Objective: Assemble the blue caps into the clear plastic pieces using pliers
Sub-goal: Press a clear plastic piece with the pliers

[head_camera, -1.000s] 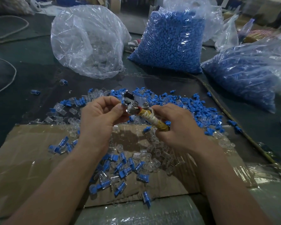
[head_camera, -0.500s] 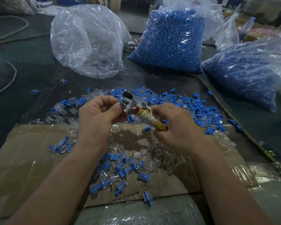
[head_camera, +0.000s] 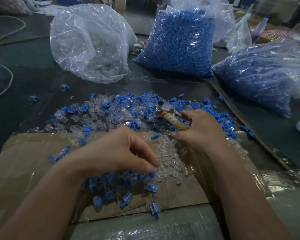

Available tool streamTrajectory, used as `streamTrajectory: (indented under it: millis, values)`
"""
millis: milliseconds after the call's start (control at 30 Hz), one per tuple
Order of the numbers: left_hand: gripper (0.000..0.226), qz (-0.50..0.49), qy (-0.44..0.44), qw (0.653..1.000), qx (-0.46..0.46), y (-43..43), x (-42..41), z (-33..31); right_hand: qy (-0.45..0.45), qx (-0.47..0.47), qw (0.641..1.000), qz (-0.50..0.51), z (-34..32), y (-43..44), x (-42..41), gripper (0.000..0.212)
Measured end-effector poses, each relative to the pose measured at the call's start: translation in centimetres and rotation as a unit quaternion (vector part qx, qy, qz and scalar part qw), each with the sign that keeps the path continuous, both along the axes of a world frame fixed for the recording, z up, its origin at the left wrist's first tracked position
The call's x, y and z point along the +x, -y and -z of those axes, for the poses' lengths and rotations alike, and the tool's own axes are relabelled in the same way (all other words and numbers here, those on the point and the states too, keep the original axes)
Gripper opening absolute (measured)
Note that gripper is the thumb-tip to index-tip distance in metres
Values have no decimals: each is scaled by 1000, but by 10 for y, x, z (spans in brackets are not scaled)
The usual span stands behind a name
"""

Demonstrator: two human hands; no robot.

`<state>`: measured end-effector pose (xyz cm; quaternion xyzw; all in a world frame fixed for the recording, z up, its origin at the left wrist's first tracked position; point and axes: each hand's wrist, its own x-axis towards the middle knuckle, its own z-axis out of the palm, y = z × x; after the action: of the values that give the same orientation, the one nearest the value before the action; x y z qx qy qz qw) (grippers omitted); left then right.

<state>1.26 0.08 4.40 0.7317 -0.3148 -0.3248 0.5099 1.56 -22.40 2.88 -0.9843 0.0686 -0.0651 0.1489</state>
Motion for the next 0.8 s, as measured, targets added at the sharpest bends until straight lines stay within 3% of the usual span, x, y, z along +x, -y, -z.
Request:
streamTrajectory:
  millis: [133,200,300,533,700,800]
  values:
    - [20,102,-60,993,27,1,-2,3,-18,2,1000,16,3,0,1,76]
    - [22,109,-52,992,32,3,-4,3,-24,2,999,25,2,1,0,72]
    - [23,55,-16,998,14,5,-3,2,-28,0,999,33,3,3,1,61]
    - [15,-65,-10,998,-21,7,-3,-1,-71,1,996,52,5,6,1,76]
    - [15,-198,-8,979,-44,8,1,3,-86,1,995,46,5,4,-2,82]
    - [7,-269,-3,961,-62,7,4,6,-80,25,996,37,5,4,-2,73]
